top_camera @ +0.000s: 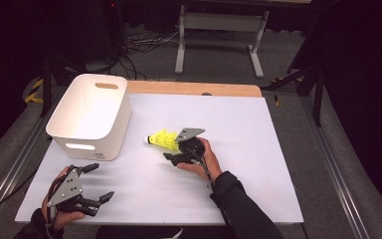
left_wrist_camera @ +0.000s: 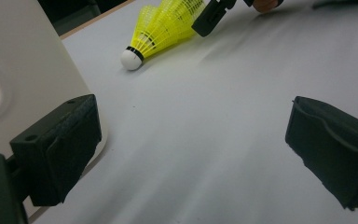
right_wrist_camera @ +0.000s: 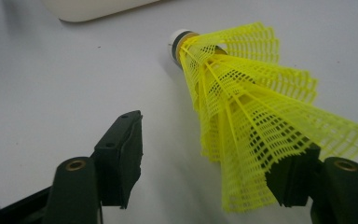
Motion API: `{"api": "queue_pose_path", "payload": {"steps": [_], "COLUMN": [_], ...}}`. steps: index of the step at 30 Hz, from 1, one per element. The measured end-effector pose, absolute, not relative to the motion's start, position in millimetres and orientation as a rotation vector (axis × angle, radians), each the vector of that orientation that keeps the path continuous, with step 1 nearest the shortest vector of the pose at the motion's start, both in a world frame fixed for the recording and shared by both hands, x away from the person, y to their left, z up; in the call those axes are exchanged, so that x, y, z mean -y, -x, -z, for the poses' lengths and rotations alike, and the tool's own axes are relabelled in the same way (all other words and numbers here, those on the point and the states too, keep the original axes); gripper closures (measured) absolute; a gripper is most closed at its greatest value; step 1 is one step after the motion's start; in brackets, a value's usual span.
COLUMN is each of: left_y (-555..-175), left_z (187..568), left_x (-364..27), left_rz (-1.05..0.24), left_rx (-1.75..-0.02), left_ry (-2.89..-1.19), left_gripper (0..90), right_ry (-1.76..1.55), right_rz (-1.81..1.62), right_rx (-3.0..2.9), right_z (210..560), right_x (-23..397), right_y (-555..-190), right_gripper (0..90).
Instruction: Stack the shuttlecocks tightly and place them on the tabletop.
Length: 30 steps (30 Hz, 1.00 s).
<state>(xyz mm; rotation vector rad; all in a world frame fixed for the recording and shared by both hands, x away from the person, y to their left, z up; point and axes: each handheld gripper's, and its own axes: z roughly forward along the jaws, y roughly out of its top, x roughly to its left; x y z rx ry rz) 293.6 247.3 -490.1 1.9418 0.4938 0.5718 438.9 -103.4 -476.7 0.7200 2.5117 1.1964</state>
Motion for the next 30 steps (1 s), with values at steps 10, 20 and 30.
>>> {"api": "queue_pose_path", "payload": {"steps": [10, 20, 30], "left_y": [-291.6, -291.2, -291.9], "left_z": [490.6, 491.9, 493.1], "left_x": [-247.5, -248.8, -248.9], "left_rz": [-0.563, -0.562, -0.555], "left_rx": [-0.491, -0.5, -0.504], "left_ry": [-1.94, -1.95, -1.951], "left_gripper": [4.4, 4.5, 4.9], "right_ry": [-0.757, -0.824, -0.789], "right_rz": [-1.163, -1.118, -1.103], "right_rx": [-2.505, -2.439, -2.42], "right_z": [482.1, 484.1, 482.9], "right_x": [87.3, 83.5, 81.3], "right_y": [-448.1, -457.3, -458.4], "right_gripper": [47.2, 72.4, 86.2]}}
